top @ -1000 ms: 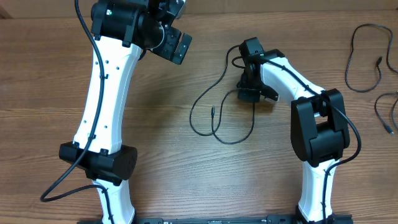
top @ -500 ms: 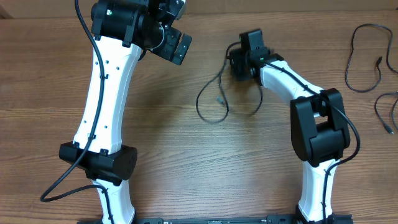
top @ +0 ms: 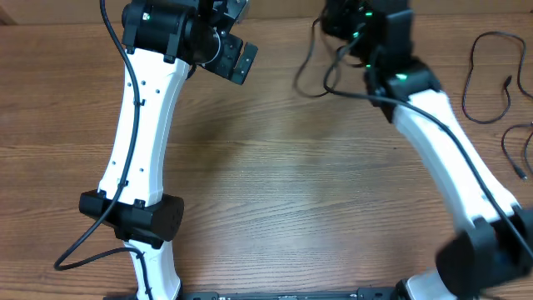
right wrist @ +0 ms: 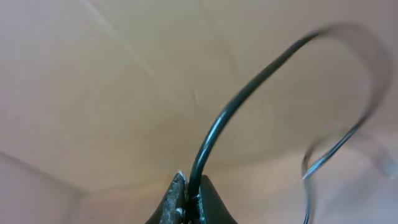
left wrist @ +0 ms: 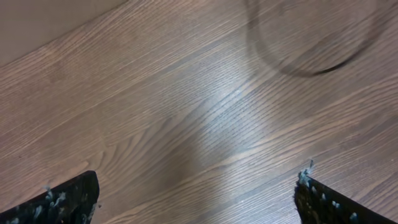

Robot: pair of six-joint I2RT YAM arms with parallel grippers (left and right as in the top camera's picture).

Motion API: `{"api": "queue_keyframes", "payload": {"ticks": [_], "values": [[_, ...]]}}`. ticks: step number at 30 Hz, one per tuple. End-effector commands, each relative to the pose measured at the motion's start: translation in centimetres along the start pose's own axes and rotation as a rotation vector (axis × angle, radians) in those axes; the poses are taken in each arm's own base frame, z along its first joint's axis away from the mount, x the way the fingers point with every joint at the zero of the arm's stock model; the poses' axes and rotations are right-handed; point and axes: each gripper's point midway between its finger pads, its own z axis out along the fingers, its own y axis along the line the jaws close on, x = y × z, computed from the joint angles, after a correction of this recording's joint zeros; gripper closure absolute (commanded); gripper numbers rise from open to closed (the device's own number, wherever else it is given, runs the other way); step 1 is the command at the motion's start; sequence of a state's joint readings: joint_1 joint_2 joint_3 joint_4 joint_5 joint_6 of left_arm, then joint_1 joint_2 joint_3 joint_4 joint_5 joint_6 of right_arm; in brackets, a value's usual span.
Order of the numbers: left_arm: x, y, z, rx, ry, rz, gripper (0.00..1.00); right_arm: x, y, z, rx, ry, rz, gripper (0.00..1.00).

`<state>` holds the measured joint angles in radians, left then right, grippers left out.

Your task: Untangle cables

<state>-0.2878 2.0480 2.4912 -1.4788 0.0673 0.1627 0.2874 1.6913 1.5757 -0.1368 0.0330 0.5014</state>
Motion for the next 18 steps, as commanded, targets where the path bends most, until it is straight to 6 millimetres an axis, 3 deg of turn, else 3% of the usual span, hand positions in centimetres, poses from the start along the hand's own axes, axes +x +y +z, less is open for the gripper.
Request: {"api": "queue_keyframes", "payload": {"ticks": [1,7,11,15,18], "values": [[0.1,0.2,0.4,-0.007,0.006,-0.008,0.00,-8.0,0.1,-5.4,0.138,-0.253,-0.262,0.96],[-0.2,0.2,0.4,-0.008,-0.002,-0.007,0.00,-19.3,0.9,-16.8,0.373,-0.702,-0.359,0.96],[-0.2,0.2,0.4,-0.008,-0.003,-0.008,0.00,-24.2,1.6,-24.0,0.542,-0.937,-0.479,0.96],[-0.2,0.3,0.4,-0.008,-0.004,-0.007,0.00,-26.7,-0.4,-27.2,0.729,-1.015,-0.597,0.96],[-0.3,0.2,0.4,-0.008,-0.007,-0.007,0.00,-28.0,-4.7,-28.5,0.892,-0.990,-0.620,0.96]]}}
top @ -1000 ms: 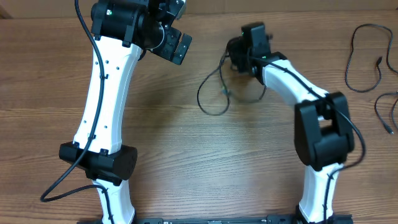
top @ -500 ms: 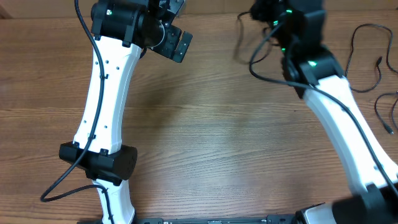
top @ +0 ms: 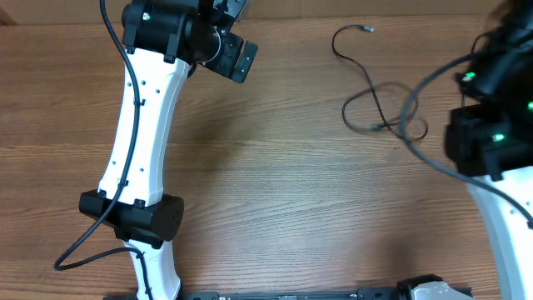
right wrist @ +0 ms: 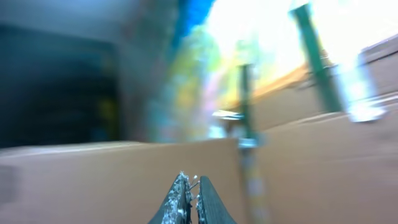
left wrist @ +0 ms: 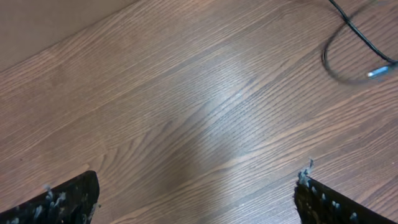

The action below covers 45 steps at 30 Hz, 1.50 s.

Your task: Untangle cables

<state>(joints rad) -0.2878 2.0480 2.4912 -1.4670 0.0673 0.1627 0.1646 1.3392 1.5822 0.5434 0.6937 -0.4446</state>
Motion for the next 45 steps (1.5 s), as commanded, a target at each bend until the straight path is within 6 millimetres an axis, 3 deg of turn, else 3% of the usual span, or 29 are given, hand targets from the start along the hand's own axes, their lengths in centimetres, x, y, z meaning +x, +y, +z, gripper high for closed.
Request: {"api": "queue_keyframes", "payload": {"ticks": [1,3,5,9,10,11,12,14,17,19,21,22,27,30,36,45], "values": [[0.0,0.2,0.4,-0.006,0.005,-0.008,0.00,3.7,-5.1,2.0,0.179,0.085,-0.266,0.96],[0.0,0.2,0.4,-0.006,0.005,-0.008,0.01,5.3,-7.0,2.6,0.217,0.134,-0.297,0.96],[0.0,0.2,0.4,-0.004,0.005,-0.008,0.00,8.4,-8.3,2.6,0.226,0.245,-0.323,0.96],[-0.1,-0.1,0.4,0.011,-0.002,-0.009,0.00,16.6,-7.9,0.5,0.164,0.521,-0.208,0.96],[-0.1,-0.1,0.4,0.011,-0.003,-0.009,0.00,18.7,-7.6,-0.4,0.162,0.594,-0.148,0.94],[-0.2,-0.1,0.4,0.011,-0.003,-0.009,0.00,20.3,-7.3,-1.1,0.156,0.650,-0.102,0.84],[-0.1,-0.1,0.4,0.011,-0.002,-0.012,0.00,22.4,-6.7,-2.1,0.138,0.727,-0.057,0.73],[-0.1,-0.1,0.4,0.012,0.001,-0.012,0.00,26.3,-5.3,-4.3,0.077,0.885,0.002,0.37],[0.1,-0.1,0.4,0.013,0.006,-0.012,0.00,31.4,-1.7,-8.1,-0.118,1.121,0.061,0.32],[0.0,-0.1,0.4,0.013,0.005,-0.012,0.00,34.2,1.7,-10.8,-0.390,1.234,0.015,0.32],[0.0,-0.1,0.4,0.012,0.003,-0.012,0.00,36.7,3.8,-13.0,-0.618,1.281,-0.053,0.28],[0.0,-0.1,0.4,0.012,0.003,-0.012,0.00,38.1,4.3,-13.9,-0.698,1.294,-0.100,0.24],[0.2,-0.3,0.4,0.015,0.012,-0.011,0.00,45.3,4.0,-16.5,-0.918,1.305,-0.374,0.20],[0.2,-0.2,0.4,0.015,0.012,-0.011,0.00,48.3,4.1,-17.5,-0.965,1.314,-0.423,0.11],[-0.5,-0.1,0.4,0.010,-0.017,-0.012,0.00,51.8,5.8,-18.9,-1.024,1.278,-0.486,0.02],[-1.1,0.0,0.4,0.007,-0.040,-0.018,0.00,56.2,7.5,-22.6,-1.076,1.317,-0.493,0.00]]}}
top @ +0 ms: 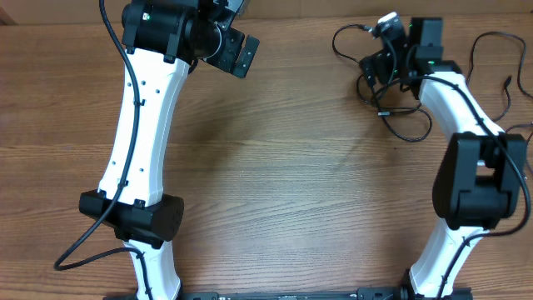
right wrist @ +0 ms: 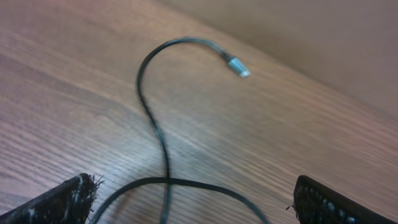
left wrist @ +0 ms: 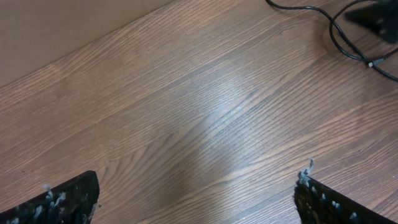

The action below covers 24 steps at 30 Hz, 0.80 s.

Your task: Untangle cables

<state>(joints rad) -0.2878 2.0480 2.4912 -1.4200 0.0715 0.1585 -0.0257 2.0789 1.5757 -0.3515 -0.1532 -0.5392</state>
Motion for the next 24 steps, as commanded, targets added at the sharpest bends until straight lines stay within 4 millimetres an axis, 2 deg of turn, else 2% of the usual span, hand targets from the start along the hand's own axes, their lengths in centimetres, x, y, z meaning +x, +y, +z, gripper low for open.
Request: {"api": "queue_keyframes", "payload": {"ticks": [1,7,11,17,24], "values": [[0.1,-0.2,0.4,0.009,0.006,-0.017,0.00,1.6,0.7,1.8,-0.016,0.042,0.024,0.00],[-0.2,-0.1,0.4,0.008,-0.004,-0.016,0.00,2.2,0.6,2.2,0.011,0.061,0.333,0.00],[-0.2,-0.1,0.4,0.008,-0.005,-0.017,0.00,1.5,1.9,2.3,-0.030,0.050,0.532,0.00],[0.1,-0.2,0.4,0.010,0.009,-0.018,0.00,0.6,4.3,2.8,-0.066,0.054,0.723,0.00],[0.8,-0.3,0.4,0.014,0.037,-0.020,0.00,2.0,5.8,4.6,-0.038,0.106,0.855,0.00]]}}
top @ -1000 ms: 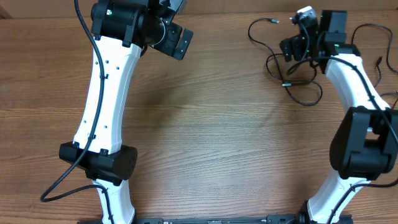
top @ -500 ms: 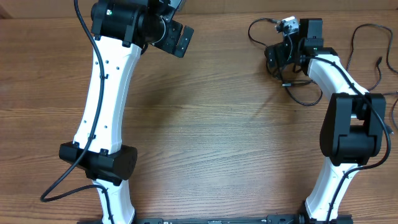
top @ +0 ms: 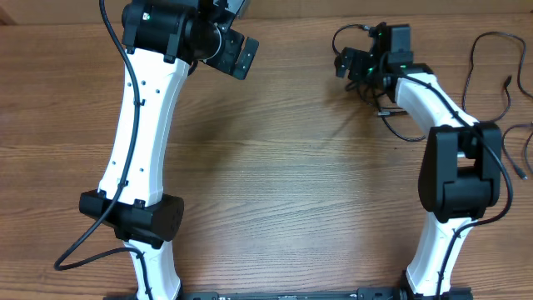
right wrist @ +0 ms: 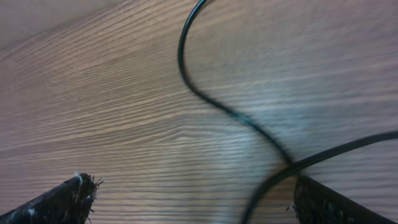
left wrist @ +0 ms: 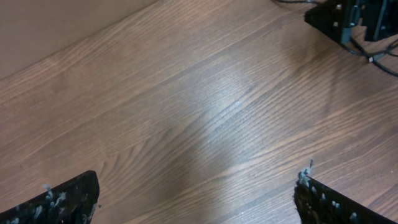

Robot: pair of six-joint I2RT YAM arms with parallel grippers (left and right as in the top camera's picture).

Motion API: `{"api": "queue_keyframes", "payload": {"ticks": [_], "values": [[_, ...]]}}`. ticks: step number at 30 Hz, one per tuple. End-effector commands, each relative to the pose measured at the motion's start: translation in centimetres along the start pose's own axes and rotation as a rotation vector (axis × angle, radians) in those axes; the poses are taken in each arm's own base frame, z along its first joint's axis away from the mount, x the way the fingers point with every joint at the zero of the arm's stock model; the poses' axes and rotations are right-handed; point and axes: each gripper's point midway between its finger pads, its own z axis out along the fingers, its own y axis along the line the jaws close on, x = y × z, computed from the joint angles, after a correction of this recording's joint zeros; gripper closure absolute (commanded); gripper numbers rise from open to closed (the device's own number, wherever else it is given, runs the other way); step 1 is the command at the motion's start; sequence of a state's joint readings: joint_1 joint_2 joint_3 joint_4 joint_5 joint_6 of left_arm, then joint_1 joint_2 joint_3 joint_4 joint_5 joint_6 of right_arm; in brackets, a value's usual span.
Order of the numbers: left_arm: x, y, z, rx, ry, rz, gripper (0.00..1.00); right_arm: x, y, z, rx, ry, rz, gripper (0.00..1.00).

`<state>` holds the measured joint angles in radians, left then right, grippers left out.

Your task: Untangle cables

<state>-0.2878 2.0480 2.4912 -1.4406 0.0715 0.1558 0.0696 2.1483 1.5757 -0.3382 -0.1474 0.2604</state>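
A tangled black cable (top: 408, 137) lies on the wooden table at the far right. My right gripper (top: 353, 63) hovers low over its left part, open. In the right wrist view two cable strands (right wrist: 217, 106) cross on the wood just ahead of the right-hand finger (right wrist: 336, 202), and nothing sits between the fingers of the right gripper (right wrist: 189, 193). My left gripper (top: 237, 54) stays at the far middle-left, open, well away from the cable. The left wrist view has the left gripper (left wrist: 198, 186) over bare wood, with the right gripper (left wrist: 348, 18) at the top right.
Two more black cables lie near the table's right edge, a long looping one (top: 465, 92) and a shorter one (top: 510, 150). A cardboard wall (left wrist: 56, 25) borders the table's far edge. The left arm's white links (top: 137, 125) stretch along the left side.
My right gripper has moved a little left over the tangle, still open. Its view now holds crossing strands instead of the connector end. The left gripper has hardly moved.
At first my right gripper was shut on the cable, holding it up at the far middle. Then the cable lay on the table while the right arm was off to the right. Later the gripper hung open over the tangle, and now it hangs over its left part.
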Motion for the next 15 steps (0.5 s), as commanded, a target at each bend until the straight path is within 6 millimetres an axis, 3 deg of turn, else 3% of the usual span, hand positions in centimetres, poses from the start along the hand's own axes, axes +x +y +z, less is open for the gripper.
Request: {"api": "queue_keyframes", "payload": {"ticks": [1,8,15], "values": [[0.4,-0.2,0.4,0.011,0.020,-0.015,0.00,1.5,-1.1,1.8,0.037,0.033,0.120,0.00],[0.5,-0.2,0.4,0.012,0.023,-0.016,0.00,3.5,-2.6,3.0,0.080,0.085,0.239,0.00],[0.5,-0.2,0.4,0.013,0.024,-0.016,0.00,3.1,-2.3,3.2,0.073,0.060,0.378,0.00]]}}
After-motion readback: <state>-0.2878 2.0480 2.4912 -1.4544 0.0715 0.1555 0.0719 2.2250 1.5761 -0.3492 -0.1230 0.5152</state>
